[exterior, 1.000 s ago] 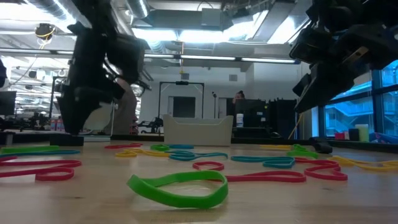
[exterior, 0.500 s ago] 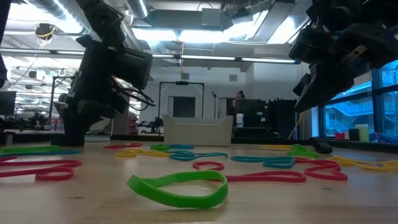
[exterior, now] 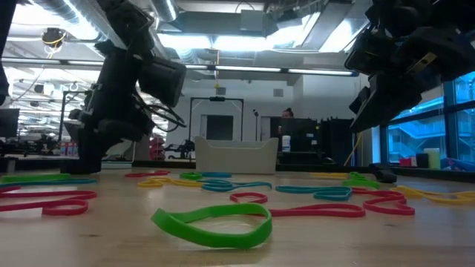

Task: Pick and place rubber bands into bin
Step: Put the black rubber band into the white bin

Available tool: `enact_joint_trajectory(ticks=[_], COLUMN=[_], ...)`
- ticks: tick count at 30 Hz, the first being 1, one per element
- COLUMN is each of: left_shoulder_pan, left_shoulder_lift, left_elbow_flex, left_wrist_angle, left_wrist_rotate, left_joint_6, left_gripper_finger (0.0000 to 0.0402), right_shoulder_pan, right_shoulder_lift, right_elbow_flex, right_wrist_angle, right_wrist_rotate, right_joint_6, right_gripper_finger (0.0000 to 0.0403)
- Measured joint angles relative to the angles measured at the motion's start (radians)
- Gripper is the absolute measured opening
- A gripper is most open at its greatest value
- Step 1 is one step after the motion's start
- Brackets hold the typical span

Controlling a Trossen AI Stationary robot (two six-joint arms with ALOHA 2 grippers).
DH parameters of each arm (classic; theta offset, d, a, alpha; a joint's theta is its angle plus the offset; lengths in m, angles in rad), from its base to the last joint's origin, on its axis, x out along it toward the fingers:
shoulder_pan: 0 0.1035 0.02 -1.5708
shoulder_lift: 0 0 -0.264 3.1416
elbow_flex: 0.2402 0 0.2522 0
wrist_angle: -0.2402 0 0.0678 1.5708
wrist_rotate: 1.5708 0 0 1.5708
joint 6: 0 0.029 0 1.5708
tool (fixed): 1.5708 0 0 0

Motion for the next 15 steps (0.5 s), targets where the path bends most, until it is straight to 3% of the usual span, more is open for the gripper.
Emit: enact_joint_trajectory(ticks=[15], left_shoulder_pan=[-0.024], left_shoulder_lift=[-0.005], left_elbow_flex=[0.25], left_wrist_angle=[-0.144], left_wrist_rotate=[-0.027], left_joint_6=[0.029], left_gripper_finger=[0.0003], right_shoulder_pan=[0.0], right_shoulder_lift=[0.0], right_elbow_flex=[0.0], right_wrist_angle=[0.0], right_wrist_rotate=[0.0], right_joint_6=[0.0], right_gripper_finger=[0.0008])
